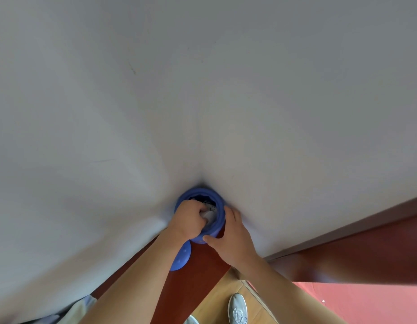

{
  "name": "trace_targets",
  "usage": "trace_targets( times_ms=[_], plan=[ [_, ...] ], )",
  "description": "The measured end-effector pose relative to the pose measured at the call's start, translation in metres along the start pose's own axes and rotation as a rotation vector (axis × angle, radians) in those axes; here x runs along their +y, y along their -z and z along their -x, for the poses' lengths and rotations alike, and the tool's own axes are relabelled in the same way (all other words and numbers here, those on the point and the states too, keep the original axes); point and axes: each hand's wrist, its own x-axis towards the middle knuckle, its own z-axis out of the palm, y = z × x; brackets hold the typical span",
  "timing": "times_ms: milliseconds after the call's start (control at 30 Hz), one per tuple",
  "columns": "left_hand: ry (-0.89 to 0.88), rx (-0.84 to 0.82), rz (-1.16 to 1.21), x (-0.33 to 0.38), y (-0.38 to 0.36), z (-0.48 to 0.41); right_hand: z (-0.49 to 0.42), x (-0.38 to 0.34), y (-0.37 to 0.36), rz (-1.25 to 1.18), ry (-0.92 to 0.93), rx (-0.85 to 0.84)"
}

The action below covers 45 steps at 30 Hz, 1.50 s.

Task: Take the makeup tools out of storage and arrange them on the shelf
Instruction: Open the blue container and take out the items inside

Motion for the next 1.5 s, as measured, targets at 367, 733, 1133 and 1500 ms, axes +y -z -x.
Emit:
trace_targets(
  times_ms=[367,733,1133,1500],
  plan=[
    [0.009,0.26,0.072,-0.005,0.025,0.014,-0.002,-0.001,-0.001,0.039,0.0,0.005],
    [0.029,0.372,0.26,-0.009,0.055,0.041,0.001,-0.003,0.0,0.047,-0.004,-0.013],
    [0.077,0.434,0.298,-0.014,0.046,0.091,0.002,-0.005,-0.003,0.131,-0.044,-0.013],
    [0.253,0.468,0.296,-0.064,0.027,0.126,0.004,-0.006,-0.009,0.198,-0.06,-0.029]
  ],
)
